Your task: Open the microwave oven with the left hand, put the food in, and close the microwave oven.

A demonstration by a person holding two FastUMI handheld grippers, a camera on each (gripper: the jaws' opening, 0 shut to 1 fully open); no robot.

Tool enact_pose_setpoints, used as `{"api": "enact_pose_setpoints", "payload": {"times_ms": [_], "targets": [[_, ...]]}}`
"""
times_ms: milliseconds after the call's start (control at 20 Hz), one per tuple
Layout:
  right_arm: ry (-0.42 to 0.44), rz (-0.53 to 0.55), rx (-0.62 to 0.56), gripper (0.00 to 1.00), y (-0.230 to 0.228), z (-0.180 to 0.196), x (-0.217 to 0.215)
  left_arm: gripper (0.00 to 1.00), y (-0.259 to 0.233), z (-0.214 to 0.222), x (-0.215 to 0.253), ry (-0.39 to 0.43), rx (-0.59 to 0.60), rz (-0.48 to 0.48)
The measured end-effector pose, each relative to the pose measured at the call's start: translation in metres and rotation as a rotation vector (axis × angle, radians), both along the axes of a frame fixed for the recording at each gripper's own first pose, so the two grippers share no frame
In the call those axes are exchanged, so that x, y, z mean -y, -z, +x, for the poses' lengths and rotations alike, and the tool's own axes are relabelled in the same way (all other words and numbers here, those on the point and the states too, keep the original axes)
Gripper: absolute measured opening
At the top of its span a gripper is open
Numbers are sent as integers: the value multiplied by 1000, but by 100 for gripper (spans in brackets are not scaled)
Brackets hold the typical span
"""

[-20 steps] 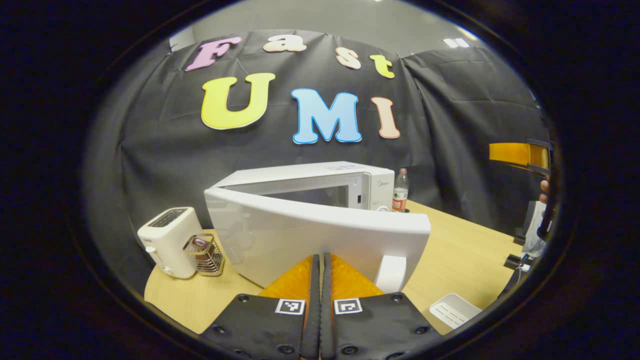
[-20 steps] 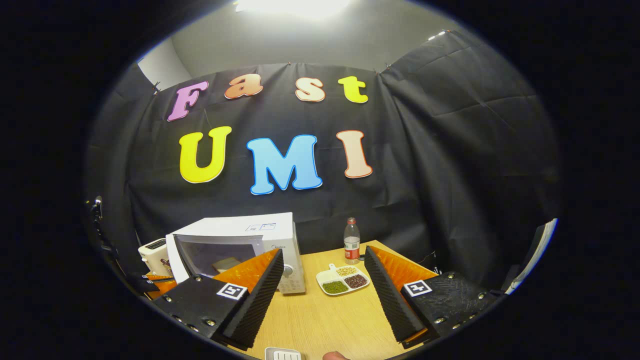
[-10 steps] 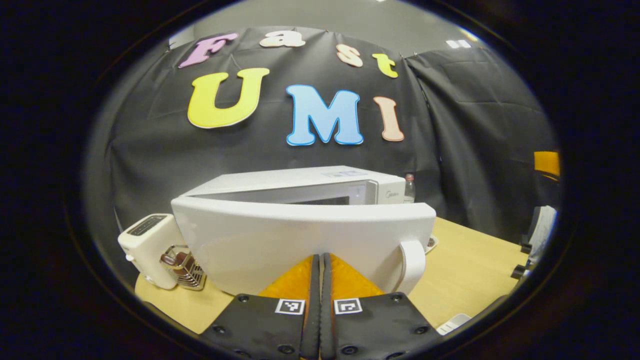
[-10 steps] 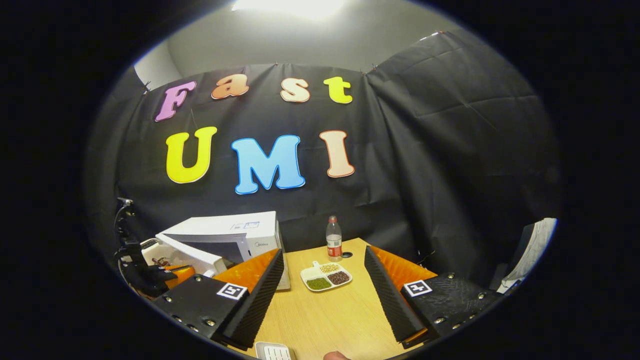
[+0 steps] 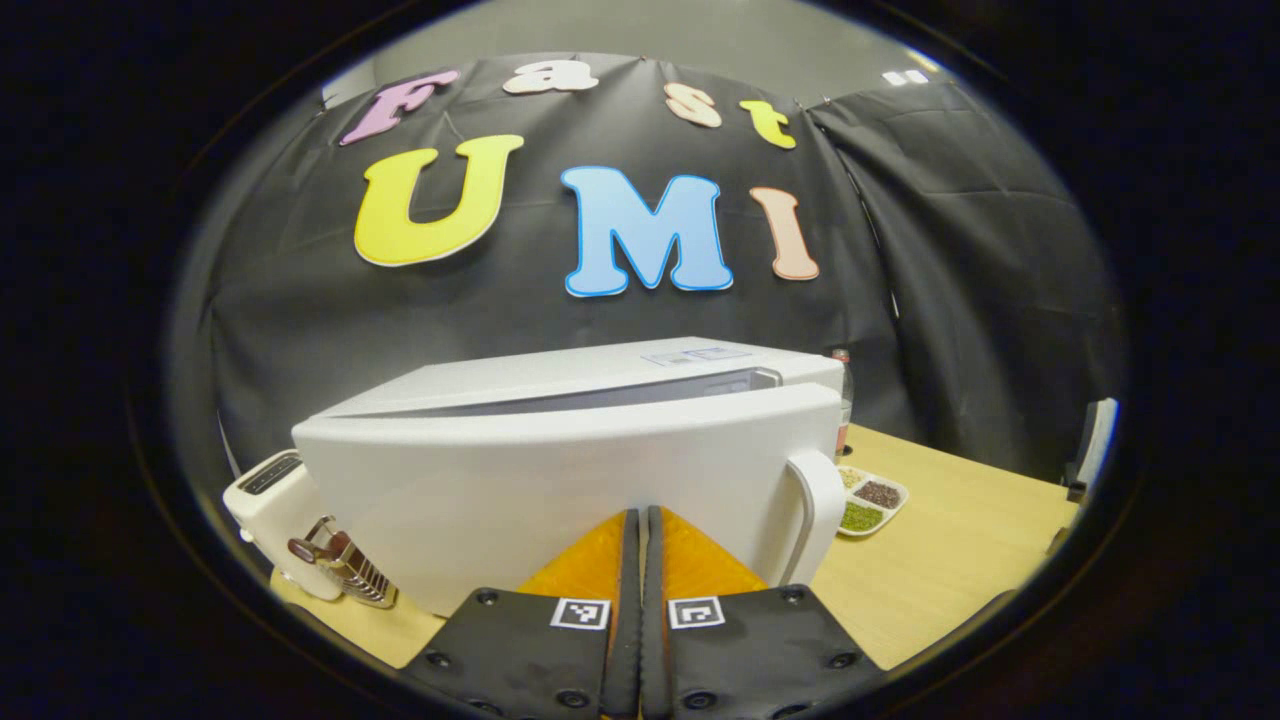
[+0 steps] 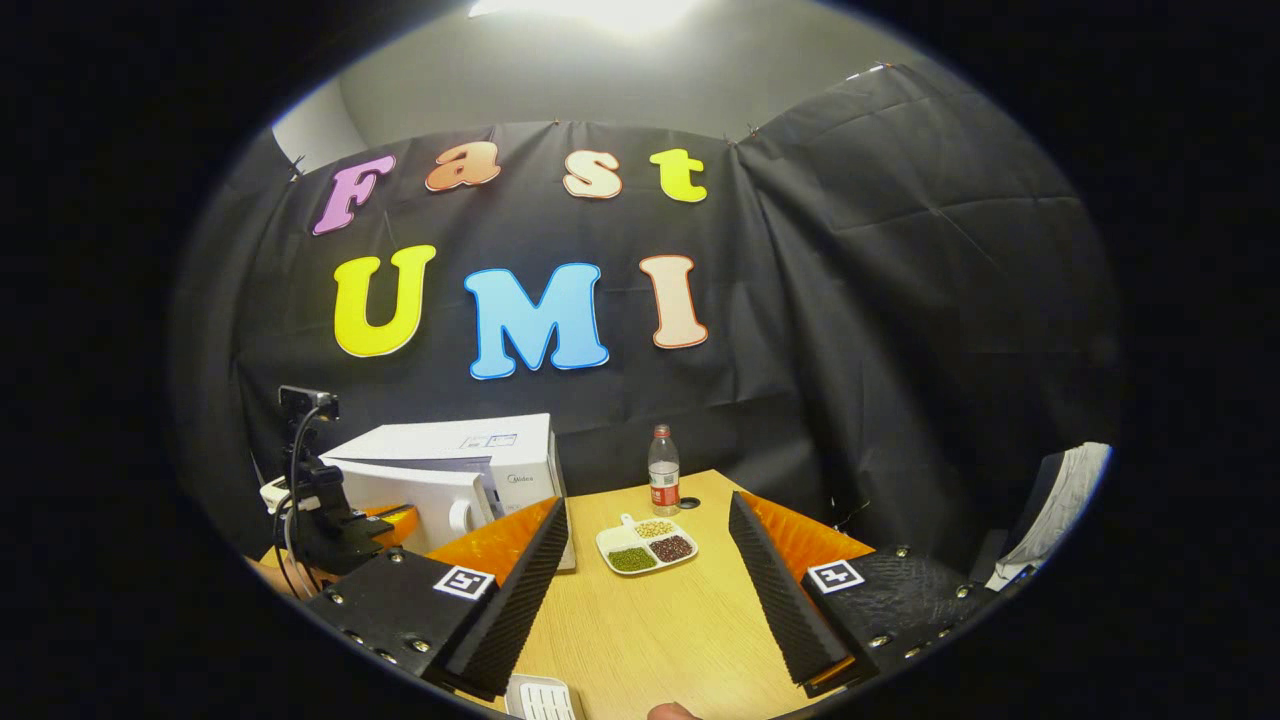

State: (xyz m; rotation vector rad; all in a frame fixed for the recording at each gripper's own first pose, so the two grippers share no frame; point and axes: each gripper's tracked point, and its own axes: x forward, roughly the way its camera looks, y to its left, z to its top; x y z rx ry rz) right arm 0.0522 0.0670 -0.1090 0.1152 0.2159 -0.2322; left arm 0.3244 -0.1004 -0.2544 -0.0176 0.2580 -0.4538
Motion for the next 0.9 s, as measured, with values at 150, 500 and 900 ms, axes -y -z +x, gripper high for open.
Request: {"api": "enact_pose_setpoints", "payload": {"times_ms": [150, 500, 900], "targets": [[2, -9, -11, 98, 2, 0, 4, 7, 1, 14, 1, -15, 6, 7], [-1, -17, -28, 98, 1, -1, 8, 7, 5, 30, 4, -57, 24, 12], [-84, 5, -5, 98, -9, -9, 11, 7, -44, 6, 26, -57, 78, 40]]}}
